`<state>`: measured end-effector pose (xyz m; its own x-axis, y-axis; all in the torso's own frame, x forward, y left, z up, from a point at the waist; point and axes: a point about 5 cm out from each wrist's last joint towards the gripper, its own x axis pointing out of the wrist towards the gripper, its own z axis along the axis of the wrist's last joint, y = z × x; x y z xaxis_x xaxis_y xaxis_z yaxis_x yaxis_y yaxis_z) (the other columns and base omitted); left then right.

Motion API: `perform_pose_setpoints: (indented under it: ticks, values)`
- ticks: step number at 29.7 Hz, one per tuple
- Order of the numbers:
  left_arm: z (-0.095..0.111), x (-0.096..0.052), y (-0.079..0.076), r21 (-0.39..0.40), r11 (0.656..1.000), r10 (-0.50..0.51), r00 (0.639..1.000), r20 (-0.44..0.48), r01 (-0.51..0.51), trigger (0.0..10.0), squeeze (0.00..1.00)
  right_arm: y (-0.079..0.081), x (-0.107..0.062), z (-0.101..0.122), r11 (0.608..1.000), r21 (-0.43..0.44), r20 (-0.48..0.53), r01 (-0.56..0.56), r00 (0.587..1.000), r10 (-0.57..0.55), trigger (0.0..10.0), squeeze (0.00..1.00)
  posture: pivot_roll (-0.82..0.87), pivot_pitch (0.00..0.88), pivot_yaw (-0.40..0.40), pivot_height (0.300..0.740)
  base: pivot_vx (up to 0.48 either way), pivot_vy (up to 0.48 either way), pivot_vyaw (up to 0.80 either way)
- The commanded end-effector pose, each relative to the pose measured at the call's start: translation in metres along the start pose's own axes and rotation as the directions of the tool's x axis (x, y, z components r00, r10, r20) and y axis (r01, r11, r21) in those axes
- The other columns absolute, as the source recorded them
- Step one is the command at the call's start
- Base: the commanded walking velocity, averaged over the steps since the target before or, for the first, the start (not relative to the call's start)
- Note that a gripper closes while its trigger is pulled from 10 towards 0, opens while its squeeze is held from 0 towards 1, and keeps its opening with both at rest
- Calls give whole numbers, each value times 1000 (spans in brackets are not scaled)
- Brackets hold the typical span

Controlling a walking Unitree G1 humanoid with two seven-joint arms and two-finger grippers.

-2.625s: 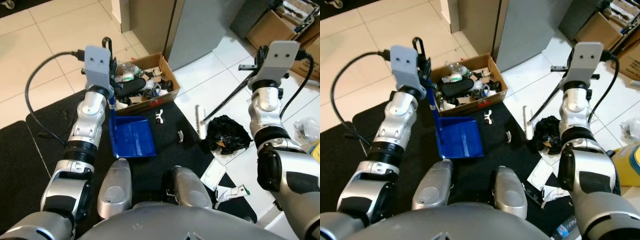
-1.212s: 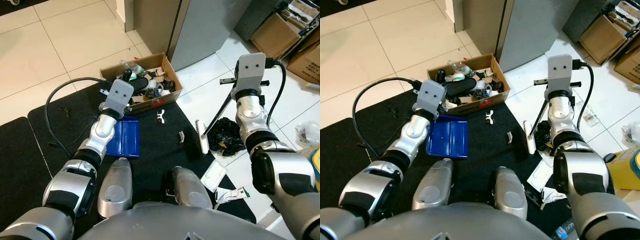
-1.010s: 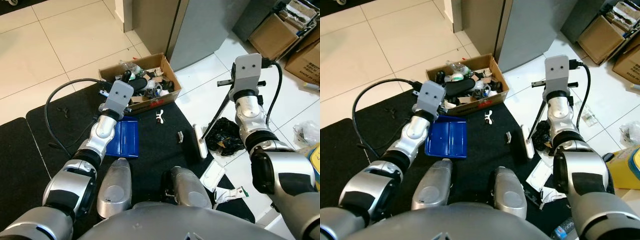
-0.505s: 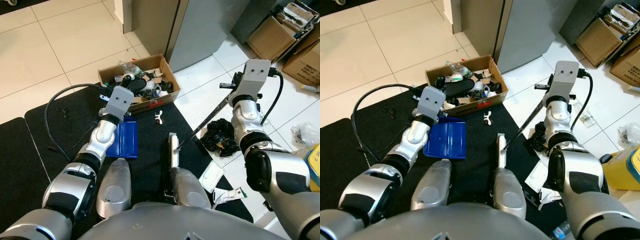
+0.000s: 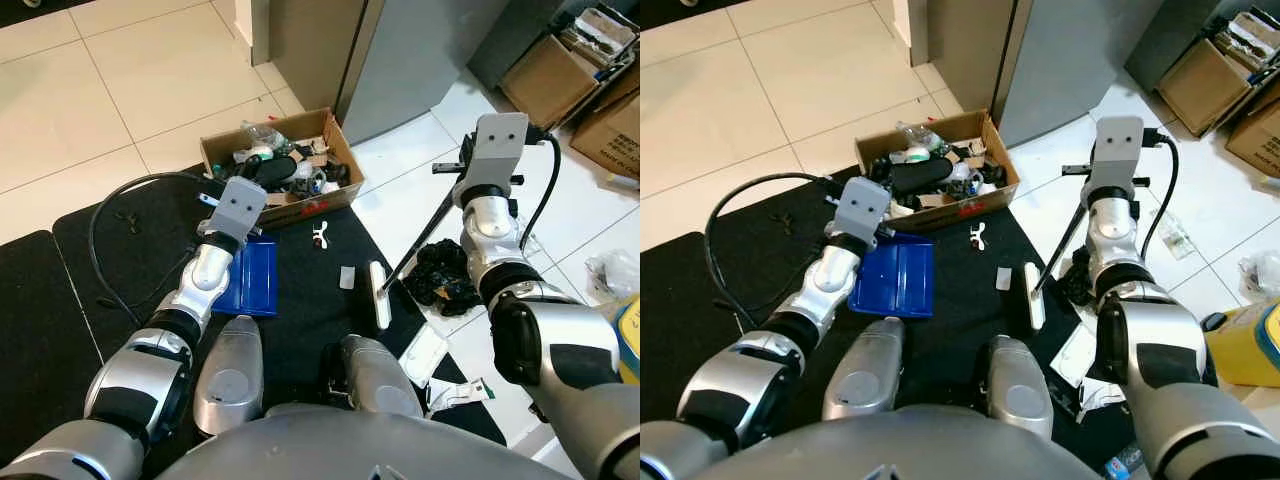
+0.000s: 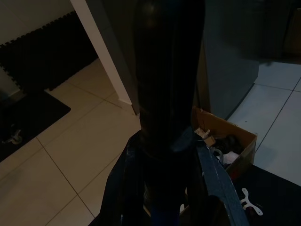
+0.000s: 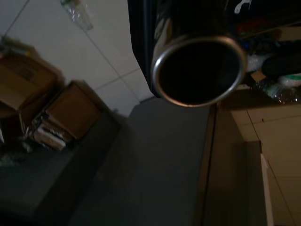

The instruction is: Sweep floor

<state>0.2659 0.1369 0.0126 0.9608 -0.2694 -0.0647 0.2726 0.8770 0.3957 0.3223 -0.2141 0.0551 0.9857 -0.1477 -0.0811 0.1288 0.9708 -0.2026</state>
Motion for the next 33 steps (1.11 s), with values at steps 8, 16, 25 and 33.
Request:
perform_pose_setpoints:
  ticks: [8, 16, 25, 33]
  values:
    - [-15, -16, 0, 44, 998, -33, 998, -51, 35, 10000, 0, 15, 3, 8, 1000, 3, 31, -13, 999, 12, 10000, 0, 319, 100, -90, 740, 0, 0, 0]
    - [-14, -19, 2, 38, 999, -16, 999, -32, 18, 10000, 0, 17, 5, 12, 1000, 1, 38, -13, 999, 13, 10000, 0, 332, 146, -101, 740, 0, 0, 0]
    - [-13, -21, 3, 36, 999, -4, 1000, -19, 4, 10000, 0, -1, 12, 24, 995, 19, 91, 94, 991, -95, 10000, 0, 345, 162, -108, 740, 0, 0, 0]
    - [-12, -25, 4, 32, 999, 0, 1000, -6, 0, 10000, 0, 4, 15, 23, 995, -66, 45, 79, 996, -76, 10000, 0, 347, 193, -108, 740, 0, 0, 0]
